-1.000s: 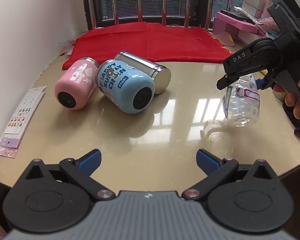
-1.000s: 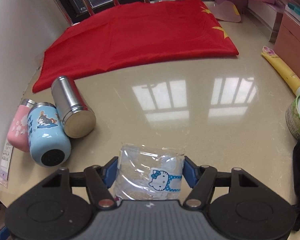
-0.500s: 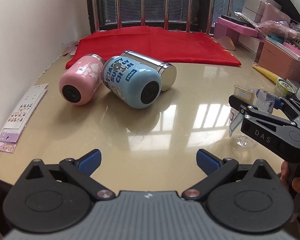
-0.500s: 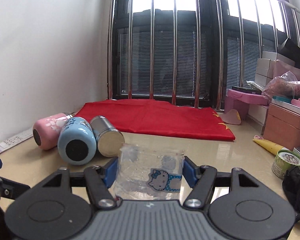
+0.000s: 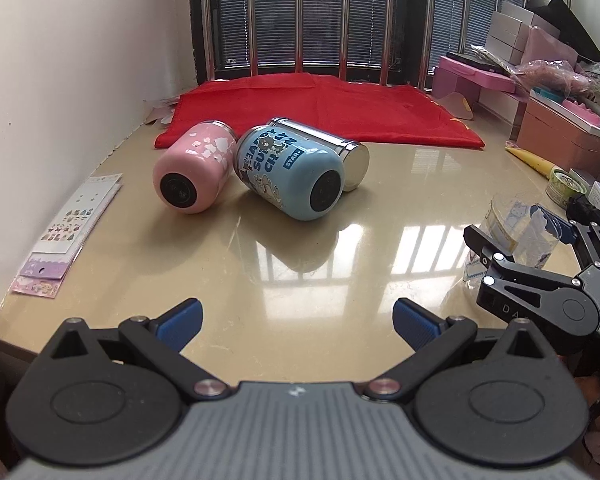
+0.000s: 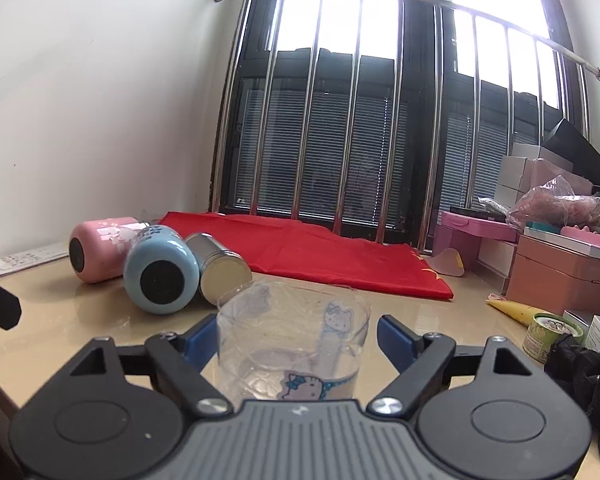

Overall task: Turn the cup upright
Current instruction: 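Lower the upright cup onto the table with the right tool, then open the right tool and pull it back from the cup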

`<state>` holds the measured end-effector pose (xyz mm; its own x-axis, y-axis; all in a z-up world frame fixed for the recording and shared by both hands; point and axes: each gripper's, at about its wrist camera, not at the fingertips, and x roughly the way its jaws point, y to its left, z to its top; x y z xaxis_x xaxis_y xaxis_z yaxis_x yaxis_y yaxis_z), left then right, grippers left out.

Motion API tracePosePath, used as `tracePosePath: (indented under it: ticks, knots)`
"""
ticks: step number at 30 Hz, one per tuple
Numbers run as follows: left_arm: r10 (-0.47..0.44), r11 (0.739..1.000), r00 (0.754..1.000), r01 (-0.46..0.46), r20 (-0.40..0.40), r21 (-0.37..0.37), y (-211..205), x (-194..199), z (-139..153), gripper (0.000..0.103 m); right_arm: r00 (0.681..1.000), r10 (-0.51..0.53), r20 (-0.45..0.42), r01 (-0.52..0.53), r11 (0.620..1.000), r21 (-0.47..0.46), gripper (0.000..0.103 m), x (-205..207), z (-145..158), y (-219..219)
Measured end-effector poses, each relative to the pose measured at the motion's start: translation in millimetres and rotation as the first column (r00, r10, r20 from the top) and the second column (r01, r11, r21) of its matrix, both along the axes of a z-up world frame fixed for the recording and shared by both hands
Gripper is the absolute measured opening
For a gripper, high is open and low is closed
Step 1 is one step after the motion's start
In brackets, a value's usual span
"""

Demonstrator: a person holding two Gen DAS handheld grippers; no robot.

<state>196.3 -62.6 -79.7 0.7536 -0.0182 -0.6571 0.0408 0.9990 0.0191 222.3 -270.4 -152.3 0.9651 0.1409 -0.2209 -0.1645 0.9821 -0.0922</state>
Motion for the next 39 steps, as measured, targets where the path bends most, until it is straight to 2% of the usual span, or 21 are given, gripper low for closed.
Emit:
tracePosePath:
  ticks: [3, 7, 10, 13, 17, 21, 30, 39]
  knots:
    - [-0.005, 1.000, 1.000, 0.005, 0.026, -0.020, 2, -6, 9, 0.103, 1.000, 0.006, 0.006, -0.006, 1.000, 0.019, 0.093, -11, 13, -4]
    - [-0.014, 0.999, 0.995, 0.018, 0.095, -0.045, 1, -31, 25, 0.103, 0.999, -0.014, 0.035, 0.012, 0.997, 0.074, 0.103, -49, 46, -10]
    - [-0.011, 0.997, 0.986, 0.024, 0.164, -0.075, 2, -64, 38, 0.103, 0.998, -0.042, 0.038, 0.038, 0.993, 0.109, 0.103, -91, 69, -11]
    - [-0.010, 0.995, 0.973, 0.032, 0.232, -0.090, 3, -99, 45, 0.103, 0.999, -0.050, -0.008, 0.050, 0.990, 0.130, 0.103, -128, 80, -9]
    - [-0.014, 0.996, 0.954, 0.039, 0.301, -0.079, 8, -143, 44, 0.103, 0.996, -0.043, -0.078, 0.056, 0.985, 0.166, 0.103, -167, 79, -6]
    - [0.009, 0.996, 0.943, 0.022, 0.333, -0.089, 17, -175, 36, 0.103, 0.993, -0.064, -0.102, 0.080, 0.983, 0.166, 0.103, -197, 70, 0]
    - [0.039, 0.996, 0.925, -0.005, 0.378, -0.091, 29, -228, 25, 0.103, 0.997, -0.053, -0.064, 0.063, 0.983, 0.171, 0.103, -246, 60, 9]
    - [0.041, 0.995, 0.920, -0.003, 0.390, -0.098, 33, -249, 27, 0.103, 0.998, -0.052, -0.032, 0.057, 0.983, 0.173, 0.103, -267, 68, 11]
